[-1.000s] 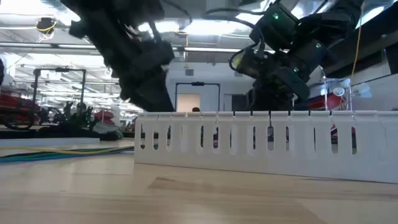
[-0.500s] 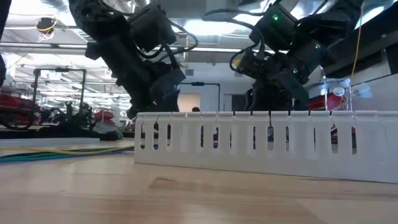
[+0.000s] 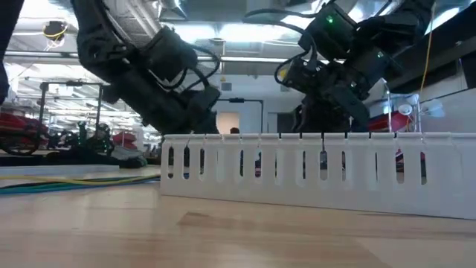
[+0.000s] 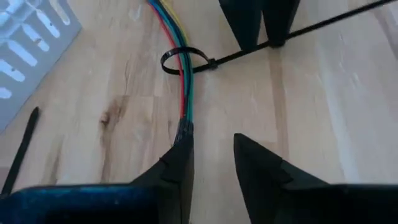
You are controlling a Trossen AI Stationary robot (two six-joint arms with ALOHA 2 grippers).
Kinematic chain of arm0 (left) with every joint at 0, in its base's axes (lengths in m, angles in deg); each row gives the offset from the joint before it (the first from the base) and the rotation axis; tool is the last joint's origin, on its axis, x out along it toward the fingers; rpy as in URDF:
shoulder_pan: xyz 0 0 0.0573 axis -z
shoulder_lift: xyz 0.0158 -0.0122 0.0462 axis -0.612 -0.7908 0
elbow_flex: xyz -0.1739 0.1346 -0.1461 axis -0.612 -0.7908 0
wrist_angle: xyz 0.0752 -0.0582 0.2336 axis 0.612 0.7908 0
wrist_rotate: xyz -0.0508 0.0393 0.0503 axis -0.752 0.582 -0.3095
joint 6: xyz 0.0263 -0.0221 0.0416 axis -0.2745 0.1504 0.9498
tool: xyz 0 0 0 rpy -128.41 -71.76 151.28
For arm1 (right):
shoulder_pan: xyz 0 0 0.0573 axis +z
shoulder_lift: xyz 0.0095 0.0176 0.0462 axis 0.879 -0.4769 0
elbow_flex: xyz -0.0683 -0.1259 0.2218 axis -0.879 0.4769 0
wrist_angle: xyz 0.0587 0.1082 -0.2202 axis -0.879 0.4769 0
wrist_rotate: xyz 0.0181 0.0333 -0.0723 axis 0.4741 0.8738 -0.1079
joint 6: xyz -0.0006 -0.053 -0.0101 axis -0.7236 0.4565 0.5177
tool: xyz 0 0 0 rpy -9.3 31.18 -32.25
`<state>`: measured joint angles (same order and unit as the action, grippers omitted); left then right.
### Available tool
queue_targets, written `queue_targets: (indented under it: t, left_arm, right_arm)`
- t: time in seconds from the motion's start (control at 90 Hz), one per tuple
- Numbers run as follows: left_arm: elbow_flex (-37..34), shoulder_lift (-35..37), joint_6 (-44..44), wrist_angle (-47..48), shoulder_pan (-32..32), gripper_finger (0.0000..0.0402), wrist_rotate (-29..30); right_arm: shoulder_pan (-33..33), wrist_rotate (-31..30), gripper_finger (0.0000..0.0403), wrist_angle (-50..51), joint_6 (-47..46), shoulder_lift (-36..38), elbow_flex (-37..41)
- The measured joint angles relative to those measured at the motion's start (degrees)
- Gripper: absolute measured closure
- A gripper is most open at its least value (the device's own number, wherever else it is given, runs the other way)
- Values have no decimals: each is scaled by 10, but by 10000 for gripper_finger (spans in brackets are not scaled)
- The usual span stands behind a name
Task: Ziptie cables
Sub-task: Wrap the cables together using the top zip tie
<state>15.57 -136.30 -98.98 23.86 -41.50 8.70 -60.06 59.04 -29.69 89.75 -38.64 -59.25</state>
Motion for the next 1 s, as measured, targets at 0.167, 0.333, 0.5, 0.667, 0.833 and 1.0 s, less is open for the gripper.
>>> queue_targets:
  t: [0.167, 0.333, 0.5, 0.667, 0.833, 1.0]
  left_arm:
    - [6, -19, 20, -30, -1, 220, 2]
    - [7, -22, 52, -50, 0, 288, 0]
    - [7, -14, 95, -53, 9, 389, 1]
    - [14, 35, 138, -51, 24, 400, 8]
    - [17, 81, 172, -49, 38, 401, 22]
    - [17, 93, 190, -49, 46, 401, 24]
  right_arm:
    - [0, 0, 297, 5, 0, 0, 0]
    - [0, 0, 297, 5, 2, 0, 0]
    - [0, 1, 297, -9, 0, 0, 0]
    - [0, 6, 297, -51, -27, 0, 0]
    - [0, 0, 297, -119, -77, 0, 0]
    - [-5, -13, 297, -172, -82, -2, 0]
